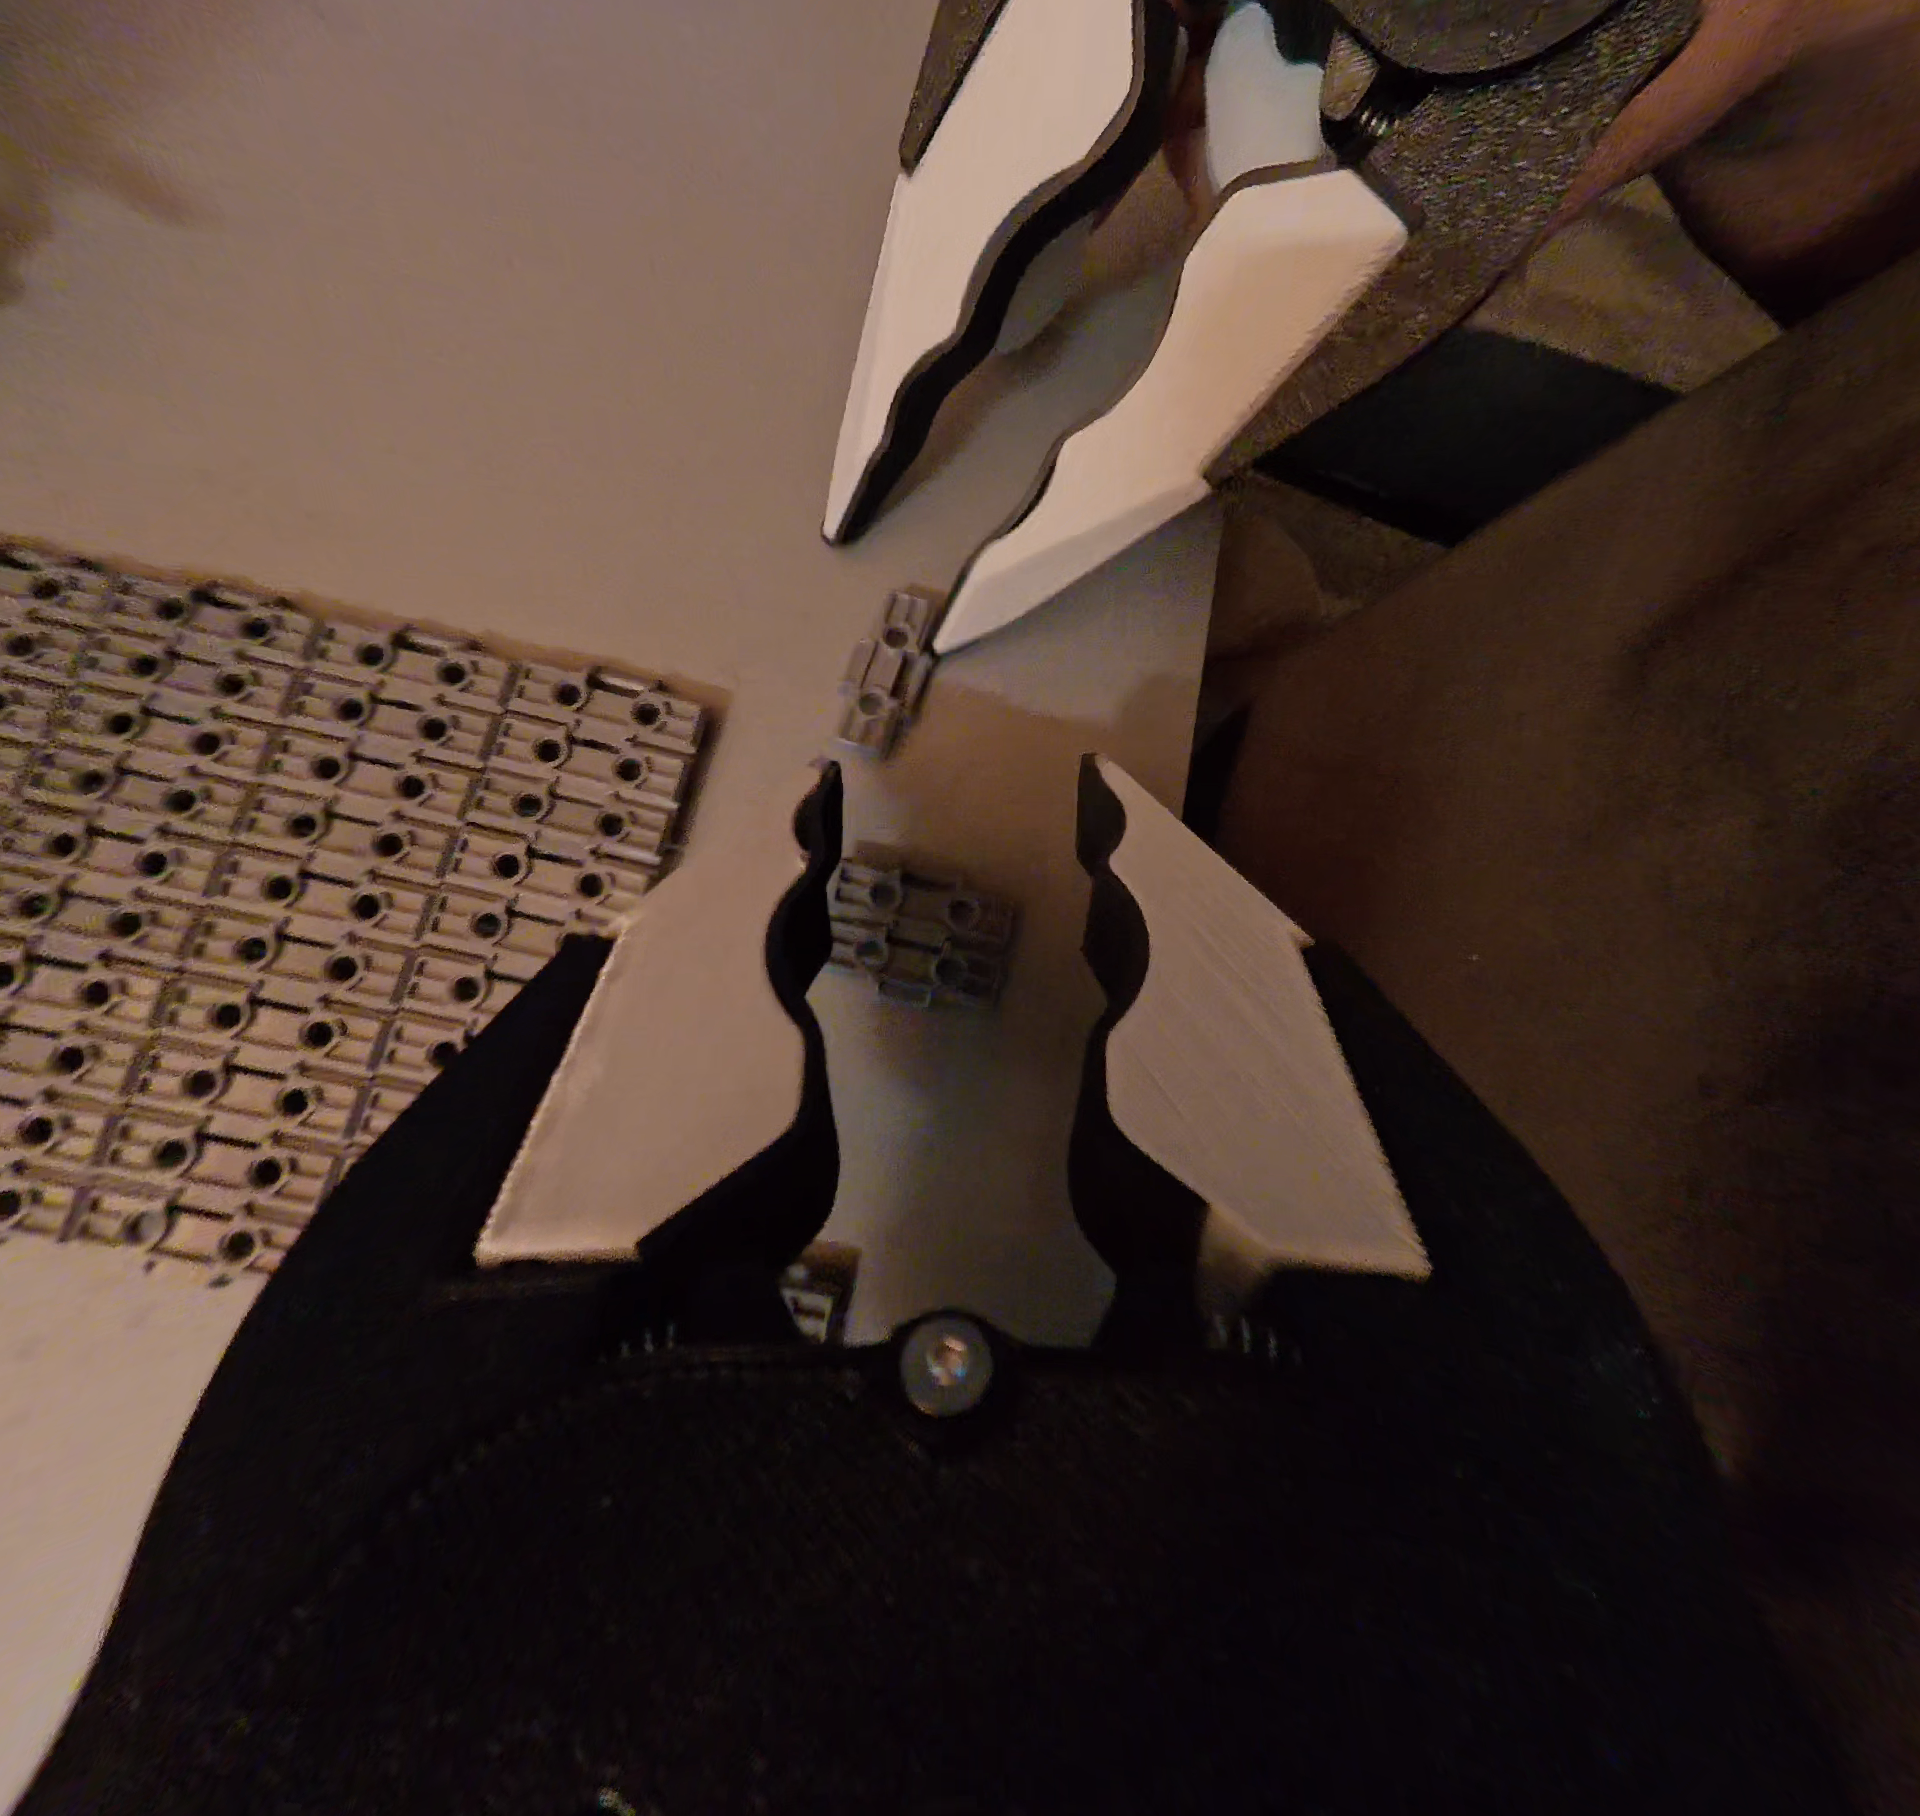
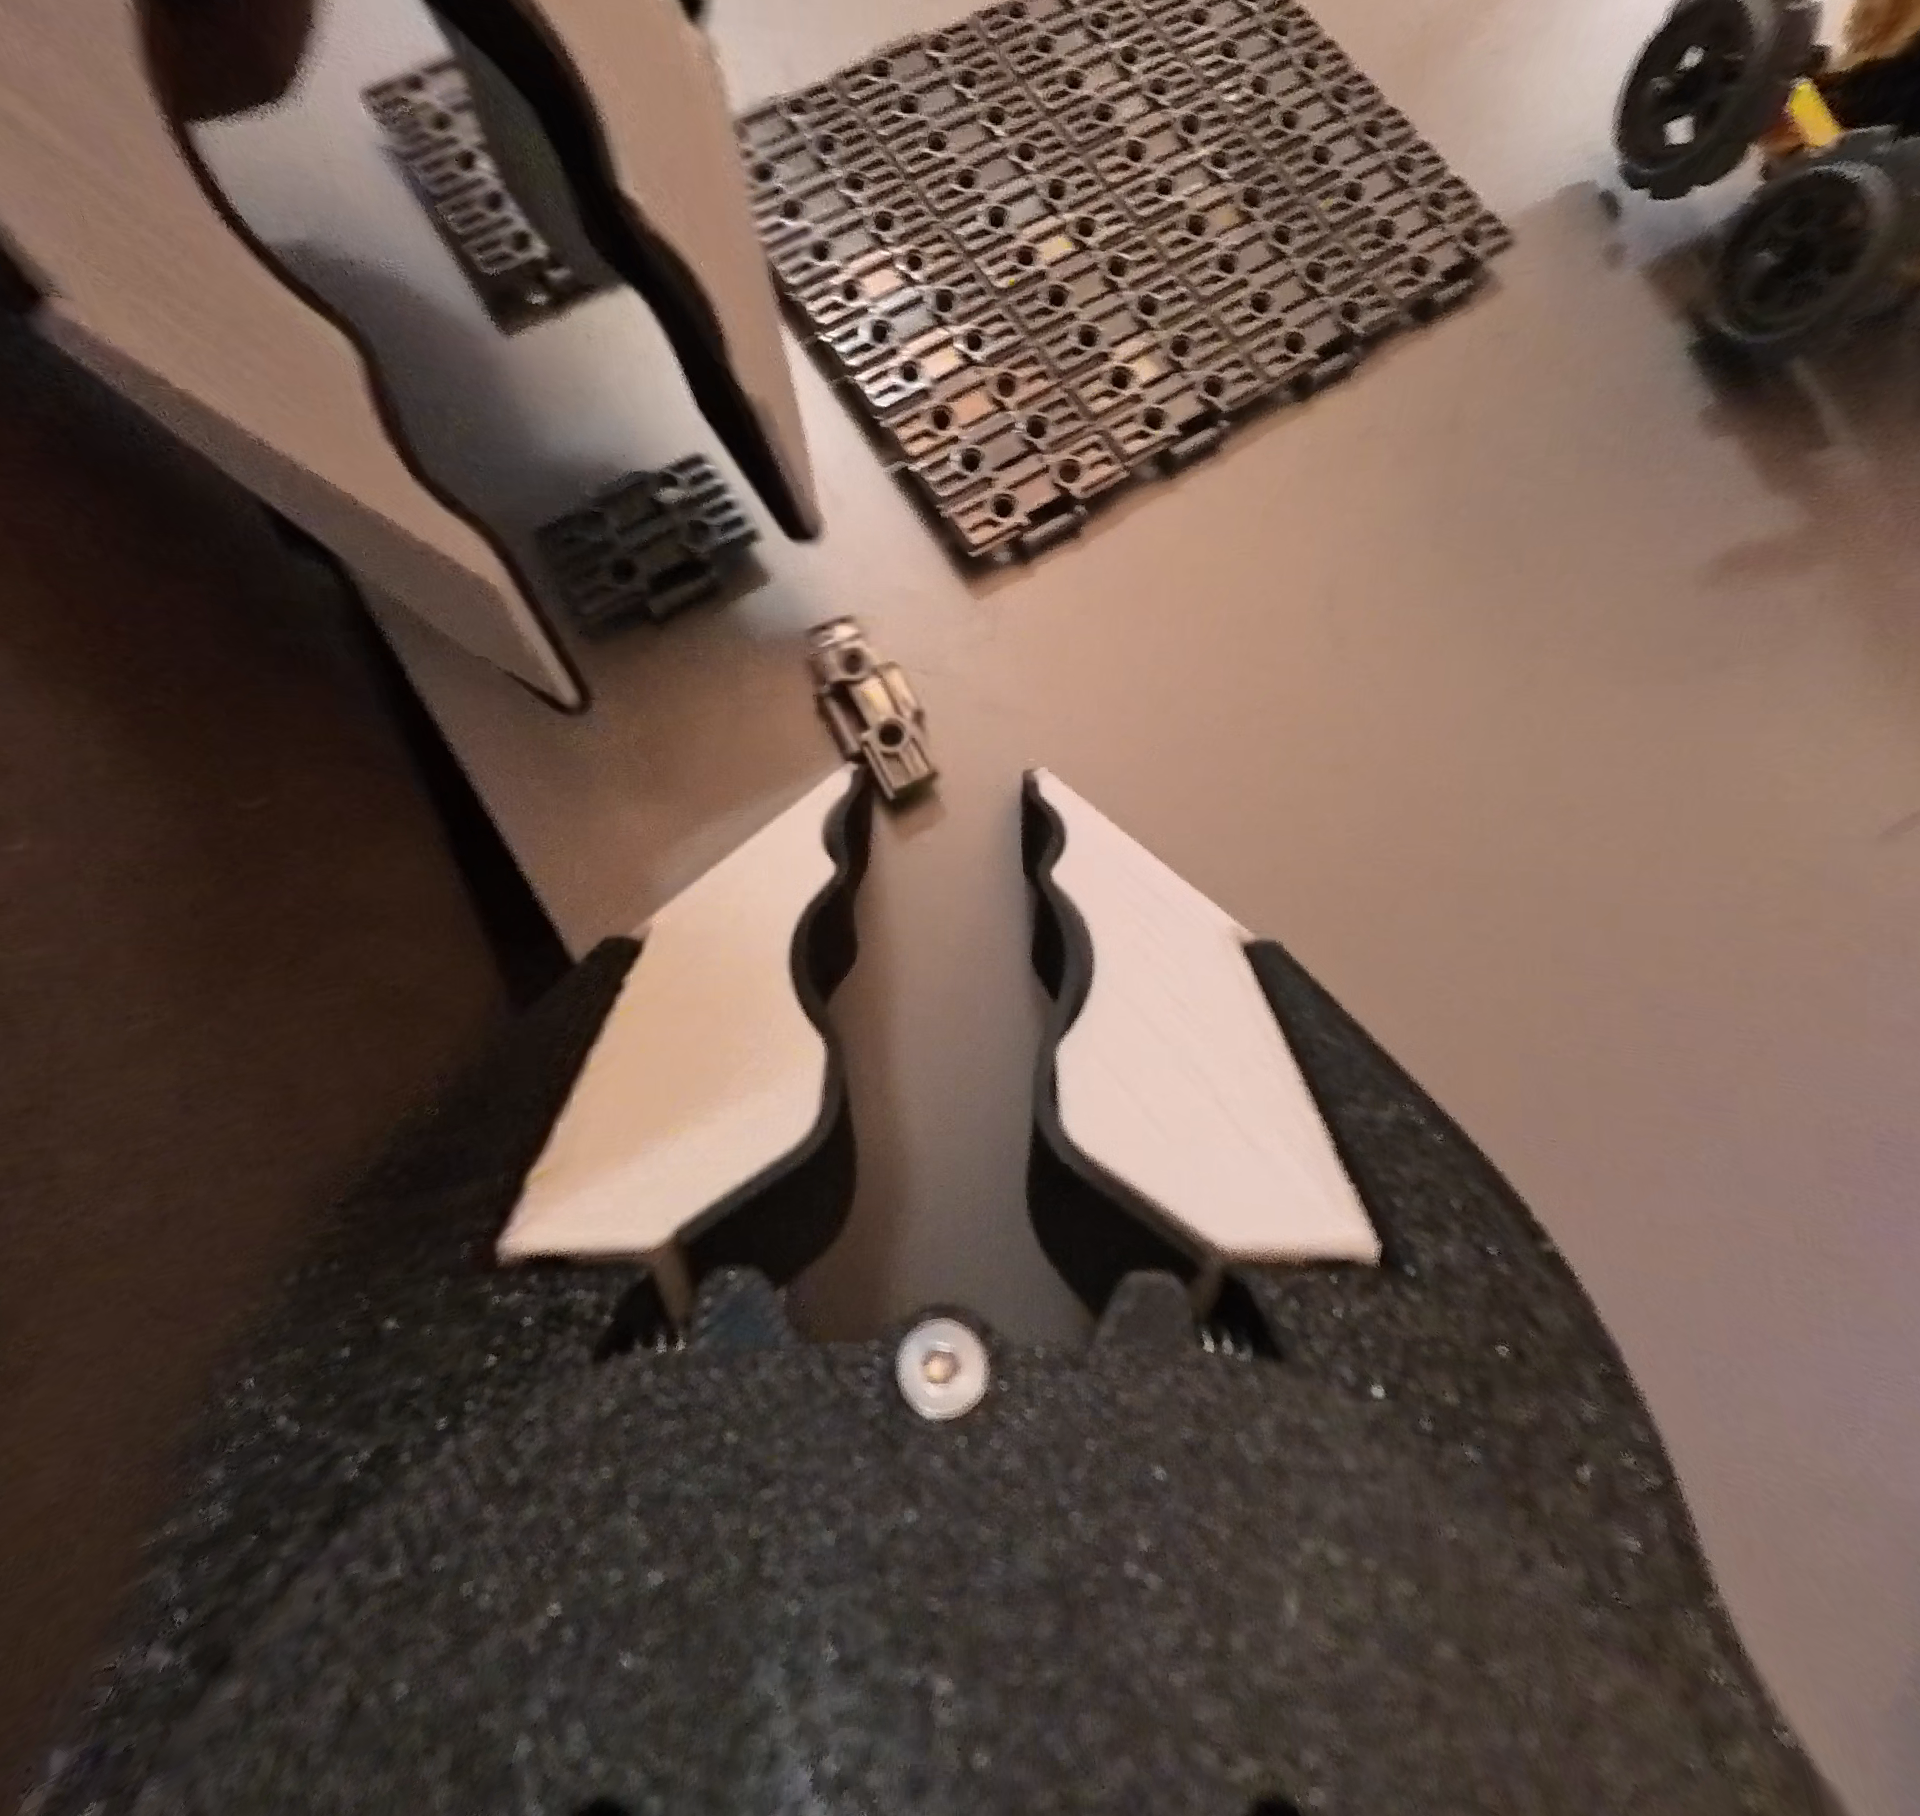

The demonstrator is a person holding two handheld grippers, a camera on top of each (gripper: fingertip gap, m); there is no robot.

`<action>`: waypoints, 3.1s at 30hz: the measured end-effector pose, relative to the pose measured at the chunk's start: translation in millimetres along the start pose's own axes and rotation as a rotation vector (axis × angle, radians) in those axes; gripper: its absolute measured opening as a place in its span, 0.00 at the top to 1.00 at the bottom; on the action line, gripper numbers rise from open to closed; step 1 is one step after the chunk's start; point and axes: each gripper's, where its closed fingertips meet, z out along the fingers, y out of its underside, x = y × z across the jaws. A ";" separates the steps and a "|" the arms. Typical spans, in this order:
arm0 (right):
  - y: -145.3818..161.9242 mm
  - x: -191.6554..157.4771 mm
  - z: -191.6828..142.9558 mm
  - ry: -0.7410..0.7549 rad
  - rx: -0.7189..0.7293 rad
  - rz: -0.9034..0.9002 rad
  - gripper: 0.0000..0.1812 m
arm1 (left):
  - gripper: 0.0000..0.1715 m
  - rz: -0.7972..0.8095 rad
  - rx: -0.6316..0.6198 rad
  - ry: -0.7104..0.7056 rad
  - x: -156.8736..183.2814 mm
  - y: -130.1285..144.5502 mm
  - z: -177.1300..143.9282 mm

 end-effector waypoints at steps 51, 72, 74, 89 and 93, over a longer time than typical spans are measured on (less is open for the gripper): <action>-26.2 -52.6 20.6 -0.399 -0.024 -0.381 0.79 | 0.78 0.077 -0.014 -0.008 -11.9 34.8 -7.8; -42.5 -44.5 14.9 -0.345 0.015 -0.281 0.97 | 0.77 0.080 -0.009 -0.010 -12.1 34.8 -7.5; -36.7 -44.6 16.9 -0.354 -0.014 -0.274 1.00 | 0.77 0.084 -0.012 -0.012 -12.2 34.9 -7.3; -31.8 -49.5 19.6 -0.309 -0.143 -0.349 1.00 | 0.77 0.104 -0.045 0.000 -11.9 35.5 -7.5; -31.6 -50.0 20.1 -0.312 -0.182 -0.344 1.00 | 0.78 0.096 -0.038 0.008 -12.0 35.7 -7.6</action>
